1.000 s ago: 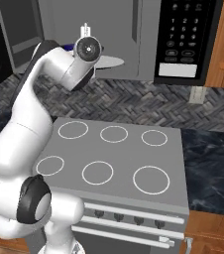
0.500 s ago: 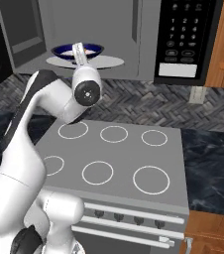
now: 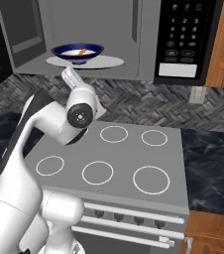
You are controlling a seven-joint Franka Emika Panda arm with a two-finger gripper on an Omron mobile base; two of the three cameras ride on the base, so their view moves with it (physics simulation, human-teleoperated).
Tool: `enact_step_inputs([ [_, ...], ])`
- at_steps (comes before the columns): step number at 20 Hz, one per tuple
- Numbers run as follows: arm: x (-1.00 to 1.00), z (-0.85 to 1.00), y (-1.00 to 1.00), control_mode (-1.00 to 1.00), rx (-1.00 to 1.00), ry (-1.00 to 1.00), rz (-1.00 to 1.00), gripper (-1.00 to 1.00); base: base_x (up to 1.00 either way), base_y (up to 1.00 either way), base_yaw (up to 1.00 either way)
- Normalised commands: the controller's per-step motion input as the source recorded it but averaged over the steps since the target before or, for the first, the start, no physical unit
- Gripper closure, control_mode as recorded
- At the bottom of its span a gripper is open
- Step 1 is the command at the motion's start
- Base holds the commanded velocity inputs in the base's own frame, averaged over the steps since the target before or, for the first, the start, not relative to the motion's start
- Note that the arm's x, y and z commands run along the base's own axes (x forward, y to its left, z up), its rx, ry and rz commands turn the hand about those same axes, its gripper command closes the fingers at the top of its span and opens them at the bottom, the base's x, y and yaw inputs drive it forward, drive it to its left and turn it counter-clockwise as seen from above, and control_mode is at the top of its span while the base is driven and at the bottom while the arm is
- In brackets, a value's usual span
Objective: Remove the banana from the bowl and place it on the small plate. Then place the bowl with only the shrimp in the microwave, close the door, and press the start button to microwave the shrimp.
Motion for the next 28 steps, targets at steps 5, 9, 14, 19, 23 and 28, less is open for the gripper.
enact_step_inputs([
  [5, -0.14, -0.30, 0.37, -1.00, -0.64, 0.00, -0.16, -1.00, 0.00, 0.00, 0.00],
  [9, 0.00, -0.44, 0.83, -1.00, -0.67, 0.00, -0.19, -1.00, 0.00, 0.00, 0.00],
  [14, 0.15, -0.45, 0.75, -1.00, -0.64, 0.02, -0.20, -1.00, 0.00, 0.00, 0.00],
  [19, 0.03, -0.24, 0.70, -1.00, -0.60, 0.01, -0.19, -1.00, 0.00, 0.00, 0.00],
  [23, 0.00, -0.13, 0.52, -1.00, -0.50, 0.00, -0.15, -1.00, 0.00, 0.00, 0.00],
  [28, -0.15, 0.02, 0.48, -1.00, -0.48, -0.03, -0.08, -1.00, 0.00, 0.00, 0.00],
])
